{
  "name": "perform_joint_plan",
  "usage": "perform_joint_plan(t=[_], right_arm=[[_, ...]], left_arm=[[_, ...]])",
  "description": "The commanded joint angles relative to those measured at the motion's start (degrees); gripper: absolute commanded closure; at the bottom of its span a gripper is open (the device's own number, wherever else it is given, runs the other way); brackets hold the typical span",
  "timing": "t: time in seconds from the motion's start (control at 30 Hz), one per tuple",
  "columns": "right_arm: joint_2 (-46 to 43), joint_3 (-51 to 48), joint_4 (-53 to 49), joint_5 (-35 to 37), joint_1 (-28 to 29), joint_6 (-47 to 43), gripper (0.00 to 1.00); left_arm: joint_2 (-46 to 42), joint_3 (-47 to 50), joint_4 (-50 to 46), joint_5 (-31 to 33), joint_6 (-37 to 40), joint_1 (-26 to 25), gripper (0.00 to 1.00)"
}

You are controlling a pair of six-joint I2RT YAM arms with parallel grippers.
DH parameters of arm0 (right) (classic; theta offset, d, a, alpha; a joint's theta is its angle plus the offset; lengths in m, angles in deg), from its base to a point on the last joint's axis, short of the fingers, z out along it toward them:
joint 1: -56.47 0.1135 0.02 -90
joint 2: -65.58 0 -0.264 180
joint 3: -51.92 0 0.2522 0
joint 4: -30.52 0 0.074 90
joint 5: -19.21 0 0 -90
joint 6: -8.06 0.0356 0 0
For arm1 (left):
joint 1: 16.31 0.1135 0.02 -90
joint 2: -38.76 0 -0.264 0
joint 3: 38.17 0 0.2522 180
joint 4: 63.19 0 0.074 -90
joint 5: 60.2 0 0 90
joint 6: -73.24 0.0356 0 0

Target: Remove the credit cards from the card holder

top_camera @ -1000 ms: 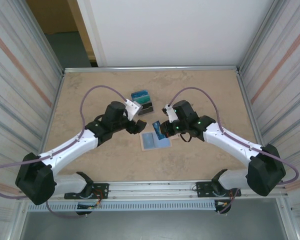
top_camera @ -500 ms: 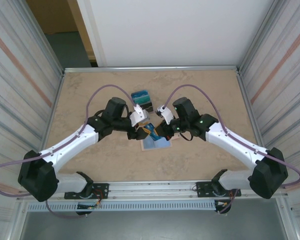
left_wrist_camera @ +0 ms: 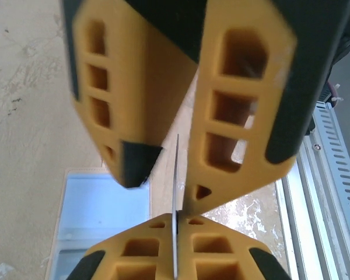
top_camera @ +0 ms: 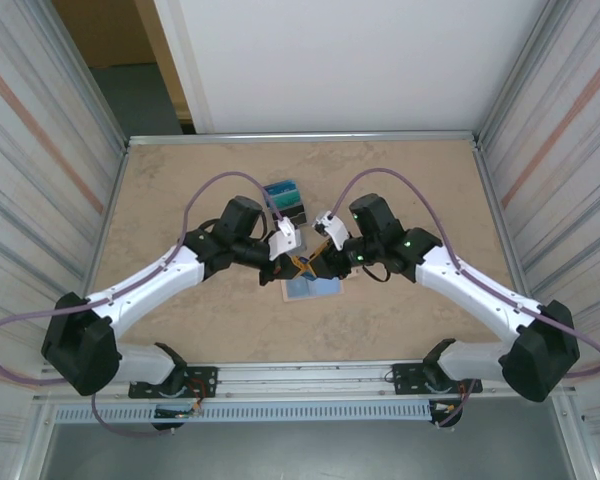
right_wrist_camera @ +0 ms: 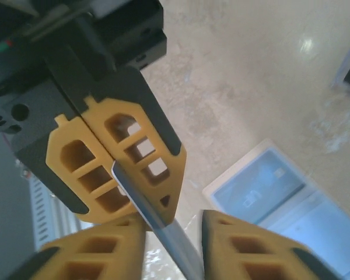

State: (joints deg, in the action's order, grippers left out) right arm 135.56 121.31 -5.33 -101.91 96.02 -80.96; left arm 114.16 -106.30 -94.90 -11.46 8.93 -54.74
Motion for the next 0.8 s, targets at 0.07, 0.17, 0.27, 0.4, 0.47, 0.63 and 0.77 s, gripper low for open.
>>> perform_joint_plan(t=[0.07,0.17,0.27,0.4,0.47,0.63,0.77], right_arm=[[-7.4,-6.6,9.8,0.0,-2.9,6.6,0.41],[-11.0,-11.5,17.6,-1.8,-3.5,11.0,0.27],[-12.9,-15.0,22.5,-1.7,-3.5,14.0,0.27],[-15.4,-17.8,28.5,-4.0,-3.6,16.9,0.29],[-15.4,-18.4,30.6,-6.0,-3.5,17.8,0.30],[-14.0,-17.9,33.1,-10.1,-3.4,18.5,0.36],[-13.5,-17.5,34.7,-13.0,-3.4,19.0,0.47]], left_arm=[[-6.6,5.4,9.0,4.4,-7.7,-0.1,1.00],[-10.1,9.1,16.2,6.6,-15.5,0.4,1.00],[-13.4,12.2,22.0,8.2,-22.7,0.7,1.00],[-15.5,14.2,26.5,4.8,-28.6,0.9,1.00],[-15.6,14.2,27.0,3.0,-30.4,0.9,1.00],[-15.6,16.5,34.1,-1.1,-35.5,0.9,1.00],[-16.1,17.3,36.9,-1.6,-37.1,0.9,1.00]])
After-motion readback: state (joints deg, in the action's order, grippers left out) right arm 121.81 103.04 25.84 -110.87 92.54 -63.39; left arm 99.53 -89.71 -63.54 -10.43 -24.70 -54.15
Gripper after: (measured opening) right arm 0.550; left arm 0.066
